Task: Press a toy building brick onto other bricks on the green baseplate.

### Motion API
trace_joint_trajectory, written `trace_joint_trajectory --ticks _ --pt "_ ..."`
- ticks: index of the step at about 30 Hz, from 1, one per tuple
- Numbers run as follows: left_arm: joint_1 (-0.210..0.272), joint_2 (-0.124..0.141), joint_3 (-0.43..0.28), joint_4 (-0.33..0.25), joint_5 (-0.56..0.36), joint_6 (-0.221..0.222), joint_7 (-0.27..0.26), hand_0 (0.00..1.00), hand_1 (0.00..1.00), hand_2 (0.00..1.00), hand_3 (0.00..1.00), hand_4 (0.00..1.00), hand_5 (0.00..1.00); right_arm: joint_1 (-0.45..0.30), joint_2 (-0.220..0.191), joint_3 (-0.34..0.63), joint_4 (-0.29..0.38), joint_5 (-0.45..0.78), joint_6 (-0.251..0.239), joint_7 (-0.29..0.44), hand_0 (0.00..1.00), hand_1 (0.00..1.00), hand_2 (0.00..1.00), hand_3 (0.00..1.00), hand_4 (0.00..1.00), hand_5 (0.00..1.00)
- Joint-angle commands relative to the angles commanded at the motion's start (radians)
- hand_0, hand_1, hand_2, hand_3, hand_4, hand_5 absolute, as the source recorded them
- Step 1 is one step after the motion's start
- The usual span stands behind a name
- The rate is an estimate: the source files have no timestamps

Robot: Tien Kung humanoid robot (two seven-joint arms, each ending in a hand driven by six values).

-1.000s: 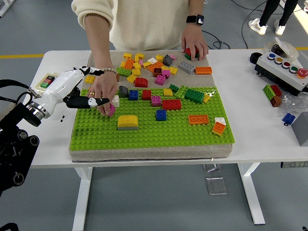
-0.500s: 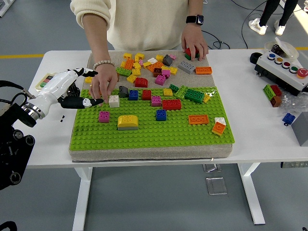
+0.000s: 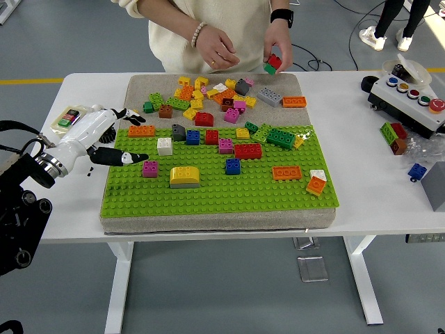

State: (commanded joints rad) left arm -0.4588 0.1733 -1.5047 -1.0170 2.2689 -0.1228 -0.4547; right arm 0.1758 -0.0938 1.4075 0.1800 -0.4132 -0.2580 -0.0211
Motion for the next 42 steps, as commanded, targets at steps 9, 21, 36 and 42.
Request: trace_joint_trajectory --ticks 9,21,36,42 --pt "-0.023 -0.012 0.008 0.035 0.000 0.021 -0.007 0.742 0.631 0.555 0.547 0.610 0.054 0.000 0.000 -0.001 0.000 0.002 0.000 0.004 0.738 0.654 0.705 0.592 0.915 0.499" --pt "-0.033 -0.019 0.007 0.052 0.000 0.009 -0.009 0.732 0.626 0.553 0.553 0.585 0.002 0.001 0.000 -0.002 0.000 0.001 0.001 0.004 0.738 0.654 0.705 0.591 0.915 0.501" --pt "-0.033 -0.025 0.048 0.131 0.000 -0.051 -0.013 0.806 0.726 0.641 0.652 0.759 0.111 0.000 0.000 -0.007 0.000 -0.003 0.002 0.005 0.738 0.654 0.705 0.592 0.916 0.499" --pt "-0.041 -0.027 0.057 0.155 0.000 -0.059 -0.013 0.817 0.737 0.662 0.674 0.802 0.135 0.001 -0.001 -0.007 0.000 -0.005 0.002 0.004 0.739 0.654 0.705 0.591 0.915 0.500"
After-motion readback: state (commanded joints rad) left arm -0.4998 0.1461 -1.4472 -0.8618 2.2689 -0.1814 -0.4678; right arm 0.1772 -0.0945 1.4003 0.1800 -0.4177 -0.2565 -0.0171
